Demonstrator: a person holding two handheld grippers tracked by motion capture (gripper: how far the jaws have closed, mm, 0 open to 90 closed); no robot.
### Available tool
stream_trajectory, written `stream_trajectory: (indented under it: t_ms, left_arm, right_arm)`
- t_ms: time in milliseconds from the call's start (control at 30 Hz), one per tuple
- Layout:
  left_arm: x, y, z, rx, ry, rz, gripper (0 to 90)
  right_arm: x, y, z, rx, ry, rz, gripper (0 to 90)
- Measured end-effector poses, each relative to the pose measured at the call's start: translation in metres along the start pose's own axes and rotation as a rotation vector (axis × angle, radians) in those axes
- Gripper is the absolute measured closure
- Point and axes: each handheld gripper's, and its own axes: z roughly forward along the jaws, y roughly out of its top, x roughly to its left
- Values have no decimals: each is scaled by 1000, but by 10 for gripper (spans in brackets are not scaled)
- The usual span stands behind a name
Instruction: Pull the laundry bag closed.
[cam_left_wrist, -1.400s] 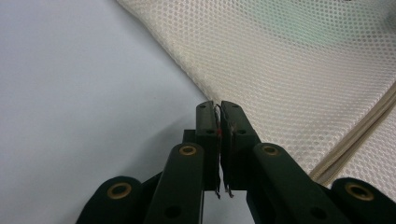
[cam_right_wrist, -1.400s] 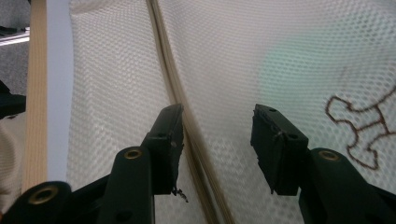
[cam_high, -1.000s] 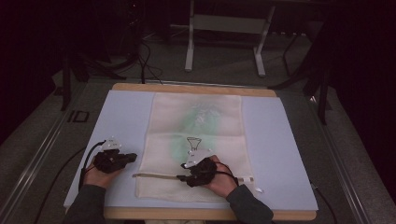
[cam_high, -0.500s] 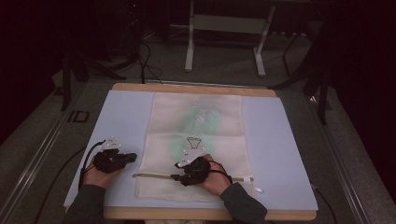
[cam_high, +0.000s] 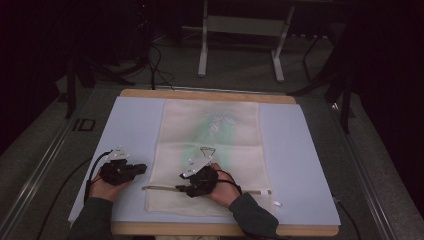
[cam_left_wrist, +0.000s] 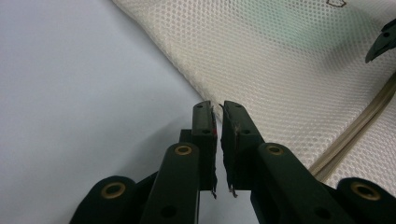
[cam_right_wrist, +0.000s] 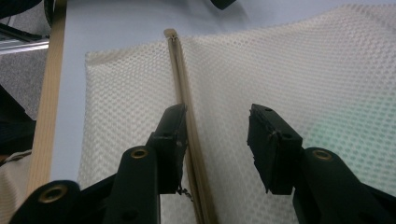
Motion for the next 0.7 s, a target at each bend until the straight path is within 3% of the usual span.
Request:
stream_trajectory:
  t_ms: [700]
  left_arm:
    - [1,0,-1,-3,-2,-8,818]
  right_arm:
    - [3,21,26,-10,29,-16,645]
